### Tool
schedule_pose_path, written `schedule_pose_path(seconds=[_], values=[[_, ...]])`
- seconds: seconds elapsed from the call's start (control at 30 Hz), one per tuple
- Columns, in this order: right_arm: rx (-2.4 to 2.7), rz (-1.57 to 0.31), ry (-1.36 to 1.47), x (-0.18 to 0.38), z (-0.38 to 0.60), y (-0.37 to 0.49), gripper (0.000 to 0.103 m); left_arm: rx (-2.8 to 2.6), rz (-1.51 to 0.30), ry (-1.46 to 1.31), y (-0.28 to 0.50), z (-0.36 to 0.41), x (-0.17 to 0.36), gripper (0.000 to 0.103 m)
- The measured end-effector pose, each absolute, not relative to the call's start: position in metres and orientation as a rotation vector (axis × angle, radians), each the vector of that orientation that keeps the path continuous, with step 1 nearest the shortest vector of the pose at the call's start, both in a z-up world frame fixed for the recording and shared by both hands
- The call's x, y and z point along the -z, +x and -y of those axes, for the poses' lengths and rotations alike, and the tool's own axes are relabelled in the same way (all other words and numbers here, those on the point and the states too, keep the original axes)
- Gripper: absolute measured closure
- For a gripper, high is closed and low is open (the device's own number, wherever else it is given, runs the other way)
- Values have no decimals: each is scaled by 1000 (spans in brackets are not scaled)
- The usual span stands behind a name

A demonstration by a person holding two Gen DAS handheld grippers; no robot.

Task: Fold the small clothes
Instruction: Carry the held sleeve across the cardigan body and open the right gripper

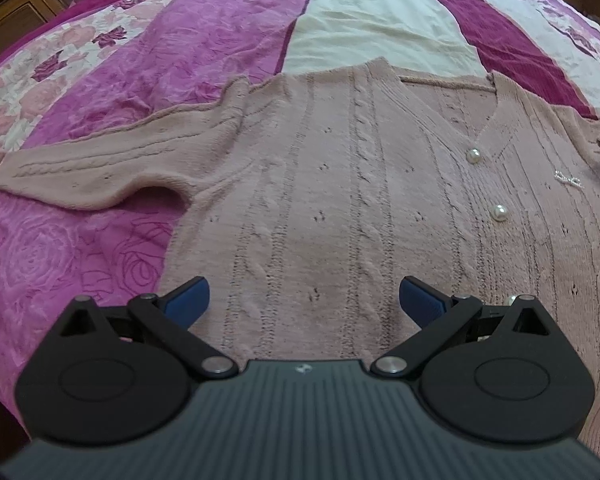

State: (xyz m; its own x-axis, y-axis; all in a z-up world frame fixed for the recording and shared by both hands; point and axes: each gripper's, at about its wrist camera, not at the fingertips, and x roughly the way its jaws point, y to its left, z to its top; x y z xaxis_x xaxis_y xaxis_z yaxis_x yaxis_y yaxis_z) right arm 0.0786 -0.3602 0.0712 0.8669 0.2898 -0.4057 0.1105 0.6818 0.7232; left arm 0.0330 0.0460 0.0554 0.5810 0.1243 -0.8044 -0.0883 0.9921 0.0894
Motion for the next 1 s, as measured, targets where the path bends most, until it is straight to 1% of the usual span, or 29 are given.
schedule_pose_path(seconds=[0.6,0.8,1.0], values=[[-331,-546,810,-120,216,104,95,-202,-860,-16,21,-99,-75,0],[-391,-572,838,-121,163,116,95,-243,-840,-44,18,-123,-80,0],[-432,-645,882,-98,119,127,95,-273,-825,-53,18,-142,-83,0]])
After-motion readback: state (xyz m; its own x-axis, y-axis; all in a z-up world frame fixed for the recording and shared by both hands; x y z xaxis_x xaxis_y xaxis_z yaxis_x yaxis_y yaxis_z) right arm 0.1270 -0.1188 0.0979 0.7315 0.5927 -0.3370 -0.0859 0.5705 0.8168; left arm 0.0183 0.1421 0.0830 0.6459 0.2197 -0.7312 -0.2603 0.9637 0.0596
